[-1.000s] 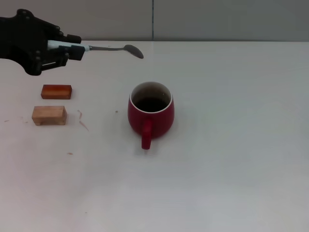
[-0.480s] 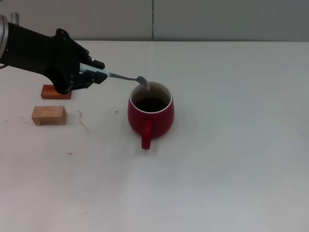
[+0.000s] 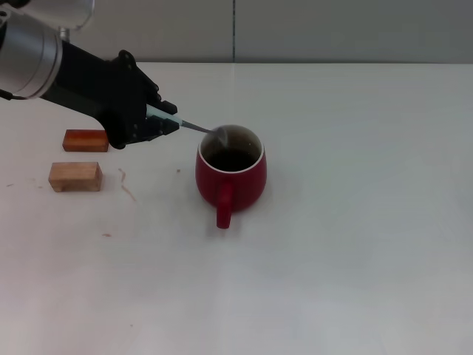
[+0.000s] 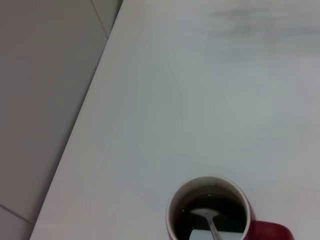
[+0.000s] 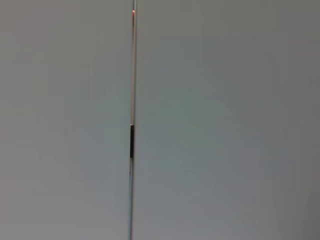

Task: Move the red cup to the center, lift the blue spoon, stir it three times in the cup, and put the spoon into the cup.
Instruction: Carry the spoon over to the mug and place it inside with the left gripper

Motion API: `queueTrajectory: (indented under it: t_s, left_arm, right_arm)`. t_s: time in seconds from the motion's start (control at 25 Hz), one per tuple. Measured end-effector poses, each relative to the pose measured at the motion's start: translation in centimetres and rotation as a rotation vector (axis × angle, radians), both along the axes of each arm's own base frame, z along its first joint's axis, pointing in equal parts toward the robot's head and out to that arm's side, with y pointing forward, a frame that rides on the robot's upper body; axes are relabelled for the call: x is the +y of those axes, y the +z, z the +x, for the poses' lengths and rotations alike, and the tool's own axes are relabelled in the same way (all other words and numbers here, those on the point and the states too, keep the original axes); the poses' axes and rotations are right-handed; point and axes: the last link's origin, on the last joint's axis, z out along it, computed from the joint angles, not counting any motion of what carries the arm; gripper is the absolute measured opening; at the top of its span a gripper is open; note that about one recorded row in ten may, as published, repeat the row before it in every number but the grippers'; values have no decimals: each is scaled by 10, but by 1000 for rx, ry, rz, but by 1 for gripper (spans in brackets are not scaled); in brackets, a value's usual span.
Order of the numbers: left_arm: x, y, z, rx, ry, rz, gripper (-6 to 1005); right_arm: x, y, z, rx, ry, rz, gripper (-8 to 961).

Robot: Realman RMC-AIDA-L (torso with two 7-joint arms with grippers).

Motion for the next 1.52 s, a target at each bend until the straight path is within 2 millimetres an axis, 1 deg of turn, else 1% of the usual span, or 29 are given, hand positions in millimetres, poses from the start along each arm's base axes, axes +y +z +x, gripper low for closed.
queueTrajectory:
  t_s: [0.12, 0.28, 0.32, 0.4, 0.52, 0.88, 1.12, 1.52]
  left_arm:
    - [3, -9, 1, 48, -24, 6, 133]
    - [4, -15, 3, 75, -42, 3, 132]
    - [5, -20, 5, 97, -55, -4, 132]
    - [5, -22, 6, 105, -59, -9, 131]
    - [6, -31, 9, 134, -78, -28, 131]
    - [5, -43, 14, 175, -115, -37, 128]
    - [6, -55, 15, 246, -161, -29, 127]
    - [4, -58, 16, 273, -181, -36, 124]
  right_arm:
    - [-3, 0, 2, 0, -8, 0, 647]
    - [-5, 0, 3, 1, -11, 0, 647]
    - [-5, 0, 3, 1, -12, 0, 647]
    - [-5, 0, 4, 1, -13, 0, 647]
    - [-6, 0, 4, 0, -15, 1, 647]
    - [-7, 0, 4, 0, -15, 0, 646]
    - [-11, -3, 6, 9, -22, -5, 647]
    - [-16, -5, 8, 14, -30, -7, 647]
